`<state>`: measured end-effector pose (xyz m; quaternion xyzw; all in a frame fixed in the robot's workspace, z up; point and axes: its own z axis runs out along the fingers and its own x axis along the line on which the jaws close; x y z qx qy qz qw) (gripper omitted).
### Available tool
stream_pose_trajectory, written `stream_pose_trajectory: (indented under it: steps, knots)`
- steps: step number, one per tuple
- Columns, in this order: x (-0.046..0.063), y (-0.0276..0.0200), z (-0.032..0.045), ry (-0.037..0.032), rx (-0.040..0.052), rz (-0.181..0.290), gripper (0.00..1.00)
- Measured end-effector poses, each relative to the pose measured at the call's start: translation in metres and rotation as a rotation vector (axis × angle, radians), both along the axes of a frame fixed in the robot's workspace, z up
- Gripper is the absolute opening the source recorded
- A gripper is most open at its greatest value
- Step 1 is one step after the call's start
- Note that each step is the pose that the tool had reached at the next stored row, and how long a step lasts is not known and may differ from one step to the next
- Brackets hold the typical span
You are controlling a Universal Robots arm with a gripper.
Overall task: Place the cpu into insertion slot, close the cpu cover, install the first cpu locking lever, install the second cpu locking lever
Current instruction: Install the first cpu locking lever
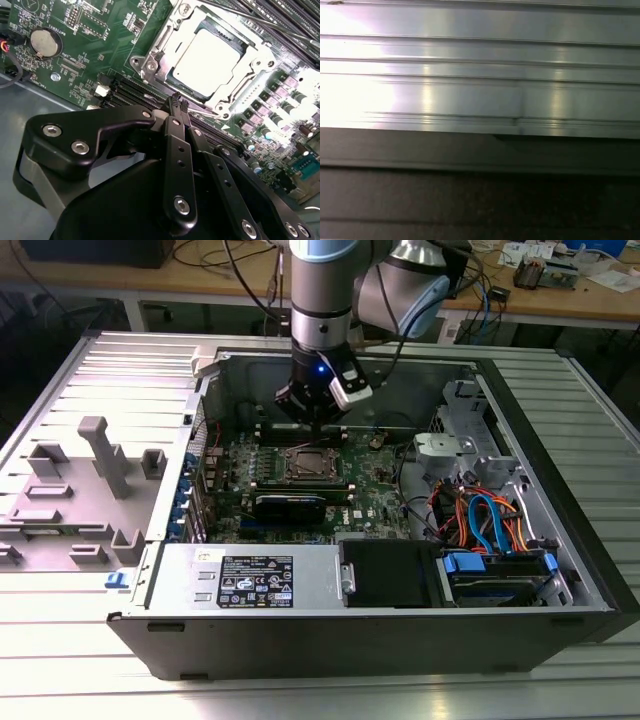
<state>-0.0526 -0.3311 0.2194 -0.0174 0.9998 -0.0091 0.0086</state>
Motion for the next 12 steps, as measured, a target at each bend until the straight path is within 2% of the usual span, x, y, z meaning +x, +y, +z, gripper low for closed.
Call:
stream_pose_trajectory:
  steps: [12]
  knots:
    - [0.0043, 0.0000, -0.0068, 0.0000, -0.0022, 0.000, 0.11]
